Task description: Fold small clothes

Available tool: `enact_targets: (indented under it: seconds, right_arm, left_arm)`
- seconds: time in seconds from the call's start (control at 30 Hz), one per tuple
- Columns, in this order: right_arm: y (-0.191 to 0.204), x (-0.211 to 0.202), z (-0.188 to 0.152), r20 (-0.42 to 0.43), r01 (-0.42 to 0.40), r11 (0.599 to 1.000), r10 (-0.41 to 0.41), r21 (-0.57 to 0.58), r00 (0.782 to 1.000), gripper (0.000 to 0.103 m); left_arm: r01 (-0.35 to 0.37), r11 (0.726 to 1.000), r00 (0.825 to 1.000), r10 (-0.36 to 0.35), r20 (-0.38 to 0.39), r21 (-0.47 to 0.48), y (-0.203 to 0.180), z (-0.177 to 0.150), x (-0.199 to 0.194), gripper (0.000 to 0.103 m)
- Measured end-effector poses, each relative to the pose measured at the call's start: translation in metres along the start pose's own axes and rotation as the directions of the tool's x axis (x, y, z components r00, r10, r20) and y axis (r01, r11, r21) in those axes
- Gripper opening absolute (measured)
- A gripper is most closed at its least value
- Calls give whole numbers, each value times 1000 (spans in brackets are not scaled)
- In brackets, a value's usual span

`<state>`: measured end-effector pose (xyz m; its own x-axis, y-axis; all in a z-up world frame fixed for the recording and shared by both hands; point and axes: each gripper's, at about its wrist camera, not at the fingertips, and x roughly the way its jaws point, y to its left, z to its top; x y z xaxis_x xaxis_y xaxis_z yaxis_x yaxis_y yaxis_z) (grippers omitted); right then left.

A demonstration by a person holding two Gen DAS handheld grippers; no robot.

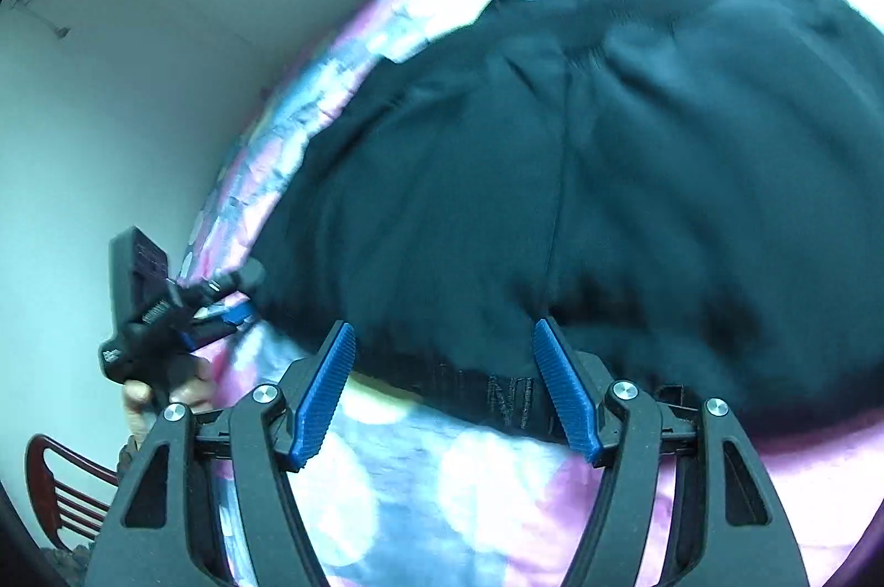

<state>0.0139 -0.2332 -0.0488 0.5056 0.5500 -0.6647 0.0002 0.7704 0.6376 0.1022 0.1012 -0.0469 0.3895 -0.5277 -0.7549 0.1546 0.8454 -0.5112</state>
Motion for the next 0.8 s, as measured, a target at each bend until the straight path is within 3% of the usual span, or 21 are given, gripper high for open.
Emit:
enact_targets:
  seconds: [0.13,0.17,0.27,0.3,0.47,0.6,0.8]
  right_arm:
    - [-13,-5,0,34,-94,994,93,50,995,69]
    - [-14,-5,0,35,-99,994,97,49,995,69]
    - [-16,-6,-6,46,-111,992,109,52,993,70]
    - [-14,-7,-8,53,-112,993,110,42,993,70]
    - [-8,-12,-10,90,-103,994,100,23,991,71]
    - [9,-22,-17,139,-3,999,10,-52,990,71]
    - [12,-5,-23,106,28,990,-13,-137,994,78]
  left_arm:
    - [-49,999,998,48,45,20,-8,2,6,87]
    - [-80,996,995,78,58,29,-11,2,8,78]
    - [-176,984,981,173,83,33,-14,0,11,36]
    - [-173,985,982,171,85,24,-14,0,11,28]
    - [-225,973,968,217,127,45,-28,4,2,23]
    - [-269,959,952,249,179,92,-45,5,-10,23]
    - [-323,932,930,281,238,164,-79,4,-22,22]
